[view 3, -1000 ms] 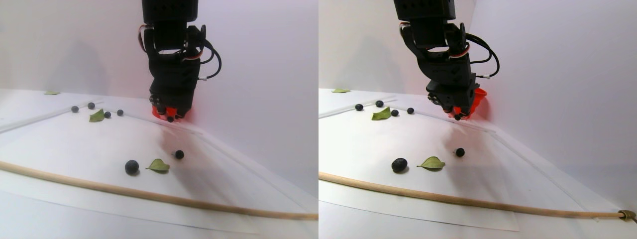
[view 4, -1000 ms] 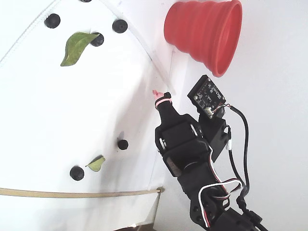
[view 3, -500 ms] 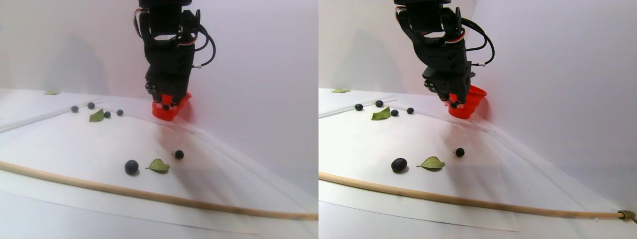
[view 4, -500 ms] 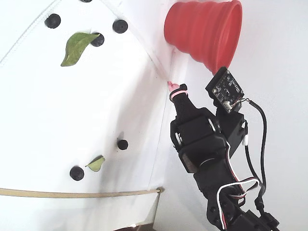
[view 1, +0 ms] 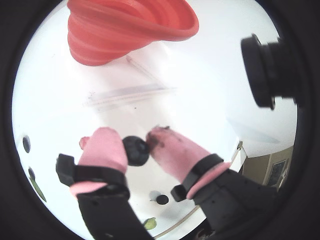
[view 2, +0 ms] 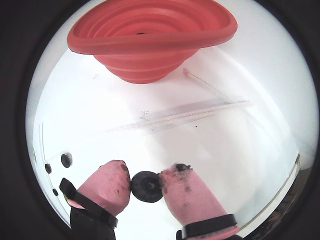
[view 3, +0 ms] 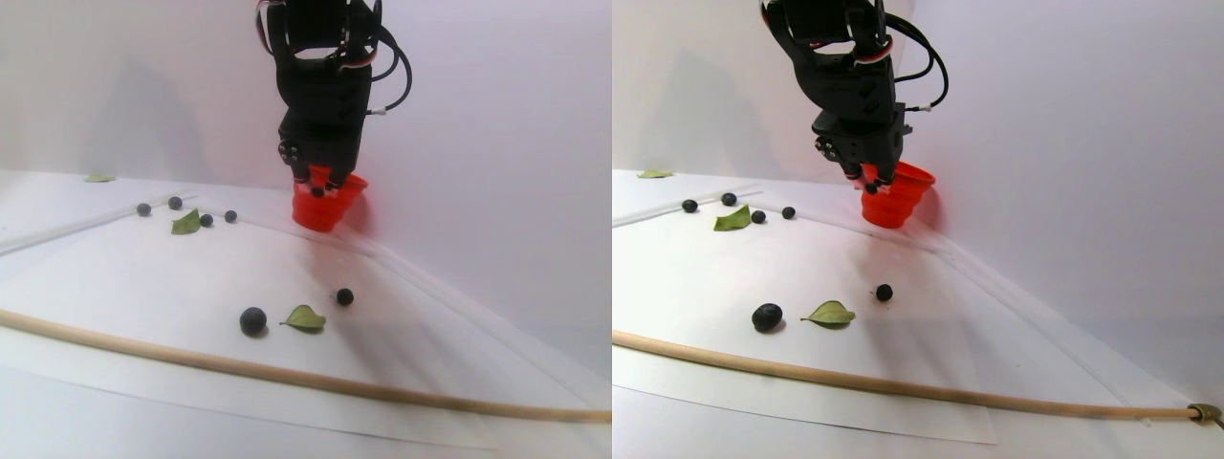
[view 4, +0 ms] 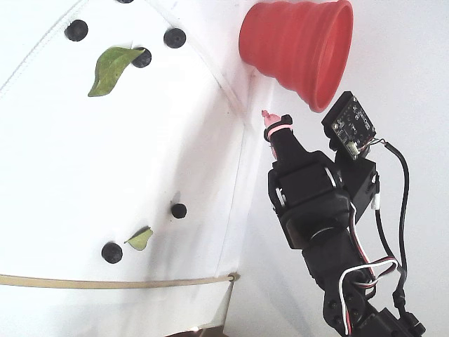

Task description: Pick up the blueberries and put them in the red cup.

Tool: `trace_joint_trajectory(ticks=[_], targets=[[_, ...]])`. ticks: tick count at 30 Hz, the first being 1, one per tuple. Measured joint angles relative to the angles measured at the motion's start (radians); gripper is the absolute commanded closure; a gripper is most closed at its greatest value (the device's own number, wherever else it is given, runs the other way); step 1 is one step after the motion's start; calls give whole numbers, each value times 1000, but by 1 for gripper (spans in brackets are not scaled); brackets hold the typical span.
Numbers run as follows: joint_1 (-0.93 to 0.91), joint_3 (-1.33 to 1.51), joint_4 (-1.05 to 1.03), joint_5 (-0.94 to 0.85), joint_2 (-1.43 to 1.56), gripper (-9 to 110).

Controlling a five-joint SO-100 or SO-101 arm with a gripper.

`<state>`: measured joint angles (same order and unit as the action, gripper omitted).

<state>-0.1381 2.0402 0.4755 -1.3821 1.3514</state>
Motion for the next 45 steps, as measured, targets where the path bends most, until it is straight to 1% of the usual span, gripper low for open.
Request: trace_joint_trajectory(ticks=[18, 25, 33, 45], targets=[[18, -31, -52, -32, 6, 91], [18, -54, -77, -52, 94, 91], [18, -58, -81, -71, 109, 91], [18, -161, -100, -87, 109, 90]])
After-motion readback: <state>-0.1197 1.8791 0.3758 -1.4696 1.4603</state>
